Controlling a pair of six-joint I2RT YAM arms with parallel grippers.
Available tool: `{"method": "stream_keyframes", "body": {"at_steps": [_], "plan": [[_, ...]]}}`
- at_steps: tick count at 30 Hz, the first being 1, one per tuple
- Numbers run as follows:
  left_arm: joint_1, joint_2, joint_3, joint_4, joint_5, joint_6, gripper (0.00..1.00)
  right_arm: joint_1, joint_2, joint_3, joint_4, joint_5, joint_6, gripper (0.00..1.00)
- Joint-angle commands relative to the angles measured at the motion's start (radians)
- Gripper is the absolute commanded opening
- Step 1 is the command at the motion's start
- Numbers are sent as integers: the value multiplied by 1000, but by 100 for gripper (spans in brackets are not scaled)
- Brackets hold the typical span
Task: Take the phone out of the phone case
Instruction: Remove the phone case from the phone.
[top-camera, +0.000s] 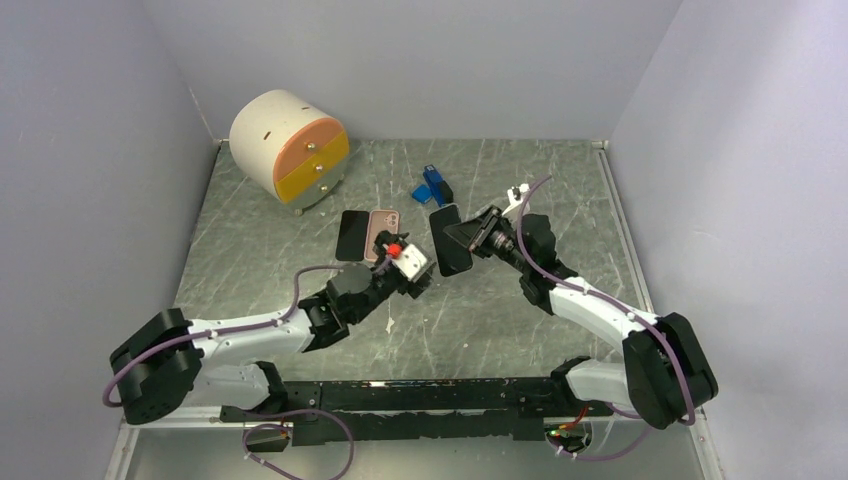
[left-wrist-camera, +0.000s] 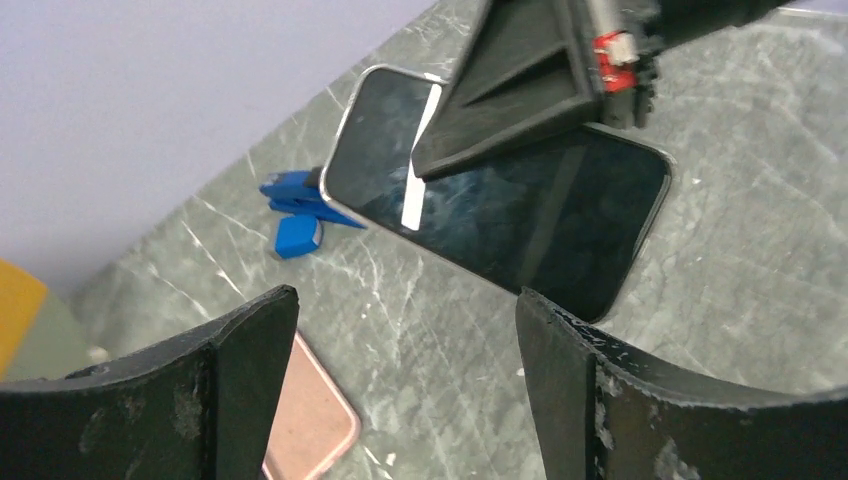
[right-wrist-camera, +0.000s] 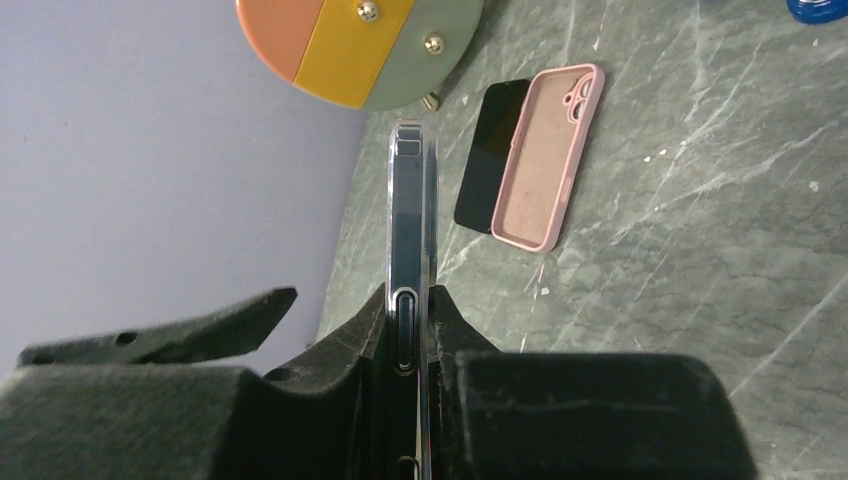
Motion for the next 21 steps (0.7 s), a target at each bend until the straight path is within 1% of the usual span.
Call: {"method": "stream_keyframes", "body": {"at_steps": [1, 7, 9, 13, 17, 21], "plan": [[92, -67, -28, 0, 167, -320, 84, -17, -35, -22, 236, -51, 79, 0], [148, -90, -44, 2, 300, -478, 84, -38, -26, -50, 374, -81, 156, 0], [168, -89, -55, 22, 342, -555, 86, -45, -25, -62, 429, -86, 183, 0], [219, -53, -70, 87, 453, -722, 86, -48, -9, -69, 533, -100, 224, 0], [241, -11, -83, 181, 517, -781, 84, -48, 21, -66, 622, -122, 272, 0], [248, -3, -80, 218, 555, -794, 84, -46, 23, -60, 623, -127, 271, 0]]}}
